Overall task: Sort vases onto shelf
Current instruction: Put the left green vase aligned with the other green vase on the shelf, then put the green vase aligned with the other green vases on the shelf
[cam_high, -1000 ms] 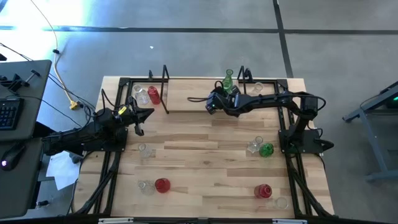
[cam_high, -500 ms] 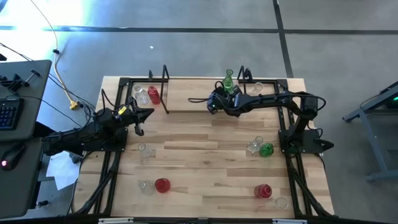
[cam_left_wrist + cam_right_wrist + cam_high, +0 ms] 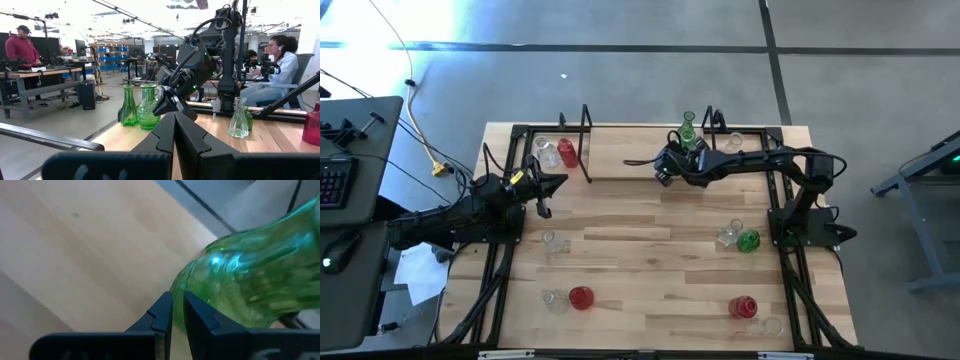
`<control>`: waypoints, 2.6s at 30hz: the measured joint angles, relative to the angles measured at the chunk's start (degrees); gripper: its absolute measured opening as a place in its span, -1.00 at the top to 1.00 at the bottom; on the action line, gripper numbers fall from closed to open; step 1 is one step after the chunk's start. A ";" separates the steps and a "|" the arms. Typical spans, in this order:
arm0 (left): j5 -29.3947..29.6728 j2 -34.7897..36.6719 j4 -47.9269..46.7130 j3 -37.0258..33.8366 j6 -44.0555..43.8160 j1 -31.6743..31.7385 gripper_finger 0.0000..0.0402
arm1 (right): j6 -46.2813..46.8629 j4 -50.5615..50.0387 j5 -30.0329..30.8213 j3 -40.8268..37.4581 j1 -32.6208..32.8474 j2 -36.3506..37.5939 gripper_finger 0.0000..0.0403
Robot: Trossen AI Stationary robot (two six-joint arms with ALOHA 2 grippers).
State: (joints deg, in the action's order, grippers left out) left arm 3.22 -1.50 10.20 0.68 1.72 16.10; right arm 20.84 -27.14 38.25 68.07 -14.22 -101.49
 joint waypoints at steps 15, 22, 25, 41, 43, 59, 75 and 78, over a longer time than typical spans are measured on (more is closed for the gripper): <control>0.02 -0.01 -0.04 0.00 0.00 0.00 0.99 | 1.59 -2.99 1.53 0.00 -1.55 0.00 0.85; 0.00 0.00 -0.04 0.00 0.00 0.00 0.99 | 0.84 -2.89 1.67 0.68 -1.19 0.00 0.85; 0.00 -0.02 -0.04 -0.02 0.00 -0.02 0.99 | 0.04 -4.71 0.68 2.62 -0.42 0.00 0.85; 0.00 -0.01 -0.04 -0.02 -0.01 0.00 0.99 | 2.68 -16.99 -5.23 6.34 -1.42 0.02 0.85; 0.00 -0.02 -0.04 -0.02 0.00 -0.02 0.99 | 2.93 -17.00 -4.35 6.34 -1.57 0.02 0.85; 0.01 -0.02 -0.04 -0.01 -0.02 -0.02 0.99 | 4.69 -16.71 -0.29 6.32 -1.92 0.02 0.85; 0.01 -0.01 -0.04 0.00 -0.01 -0.01 0.99 | 4.50 -18.99 -1.41 9.91 0.02 0.00 0.85; 0.01 -0.01 -0.03 -0.01 0.00 -0.01 0.99 | 5.37 -22.74 -5.85 13.24 2.38 0.00 0.85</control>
State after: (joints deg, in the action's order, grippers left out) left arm 3.23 -1.51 10.16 0.67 1.72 16.09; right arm 26.22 -49.88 32.41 81.31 -11.84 -101.49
